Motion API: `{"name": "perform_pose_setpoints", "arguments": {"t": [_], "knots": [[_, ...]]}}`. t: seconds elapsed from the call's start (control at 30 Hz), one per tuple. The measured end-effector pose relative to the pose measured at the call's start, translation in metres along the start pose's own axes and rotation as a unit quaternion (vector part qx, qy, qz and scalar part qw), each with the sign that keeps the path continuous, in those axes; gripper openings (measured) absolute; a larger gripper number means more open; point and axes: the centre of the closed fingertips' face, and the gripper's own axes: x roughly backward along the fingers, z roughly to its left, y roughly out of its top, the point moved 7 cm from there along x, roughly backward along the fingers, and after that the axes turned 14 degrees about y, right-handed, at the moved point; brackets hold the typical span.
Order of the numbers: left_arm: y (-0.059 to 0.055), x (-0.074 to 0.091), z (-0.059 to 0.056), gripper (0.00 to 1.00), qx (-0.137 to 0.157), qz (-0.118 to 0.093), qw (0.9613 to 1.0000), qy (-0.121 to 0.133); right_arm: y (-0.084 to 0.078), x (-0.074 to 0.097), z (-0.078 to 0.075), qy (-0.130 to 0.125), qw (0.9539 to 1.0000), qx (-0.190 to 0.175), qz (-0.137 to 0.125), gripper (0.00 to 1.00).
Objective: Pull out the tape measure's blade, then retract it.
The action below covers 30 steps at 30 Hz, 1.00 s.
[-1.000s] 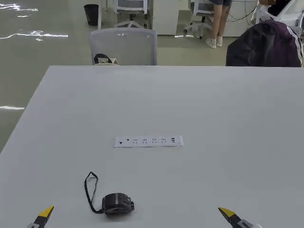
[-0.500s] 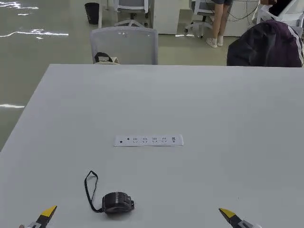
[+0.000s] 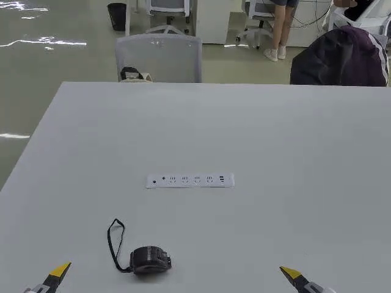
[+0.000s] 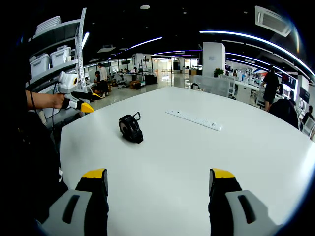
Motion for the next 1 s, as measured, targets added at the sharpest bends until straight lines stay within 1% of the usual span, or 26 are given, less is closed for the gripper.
{"name": "perform_pose_setpoints", "arguments": {"t": [0.03, 0.07, 0.1, 0.2, 0.33, 0.43, 0.5, 0.57, 0.7, 0.77, 0.83, 0.97, 1.0], "knots": [[0.000, 0.000, 0.000, 0.73, 0.001, 0.000, 1.0000, -0.001, 0.001, 0.000, 0.001, 0.001, 1.0000, 0.001, -0.001, 0.86], [0.001, 0.000, 0.001, 0.73, -0.001, -0.007, 1.0000, 0.003, 0.002, 0.000, 0.001, 0.001, 1.0000, 0.003, -0.002, 0.86], [0.001, 0.000, 0.002, 0.73, -0.001, -0.009, 1.0000, 0.004, 0.002, 0.000, 0.001, 0.001, 1.0000, 0.003, -0.003, 0.86], [0.003, 0.001, 0.002, 0.72, 0.010, -0.012, 0.9999, 0.004, 0.003, -0.001, 0.001, 0.003, 1.0000, 0.004, -0.005, 0.86], [0.003, 0.001, 0.002, 0.70, 0.021, -0.006, 0.9998, 0.000, 0.004, -0.001, 0.001, 0.004, 1.0000, 0.004, -0.007, 0.86], [0.004, 0.003, 0.000, 0.71, 0.029, -0.004, 0.9996, -0.004, 0.005, -0.001, 0.001, 0.006, 0.9999, 0.001, -0.013, 0.87], [0.004, 0.004, -0.001, 0.74, 0.037, -0.004, 0.9992, -0.011, 0.006, 0.000, 0.001, 0.007, 0.9998, -0.004, -0.019, 0.88], [0.006, 0.004, -0.004, 0.79, 0.041, -0.004, 0.9990, -0.019, 0.006, 0.000, 0.001, 0.007, 0.9997, -0.004, -0.021, 0.89], [0.010, 0.005, -0.009, 0.86, 0.040, -0.005, 0.9988, -0.028, 0.007, 0.001, 0.000, 0.007, 0.9996, -0.009, -0.025, 0.91], [0.013, 0.006, -0.013, 0.91, 0.042, -0.008, 0.9984, -0.037, 0.006, 0.001, 0.000, 0.007, 0.9997, -0.009, -0.024, 0.91], [0.015, 0.008, -0.018, 0.95, 0.039, -0.005, 0.9981, -0.047, 0.006, 0.002, 0.000, 0.006, 0.9996, -0.010, -0.024, 0.92], [0.012, 0.008, -0.021, 0.98, 0.026, 0.000, 0.9982, -0.055, 0.006, 0.001, 0.000, 0.010, 0.9997, -0.010, -0.022, 0.92], [0.010, 0.007, -0.019, 0.99, 0.027, 0.001, 0.9981, -0.055, 0.006, 0.002, 0.000, 0.009, 0.9997, -0.010, -0.022, 0.92]]}}
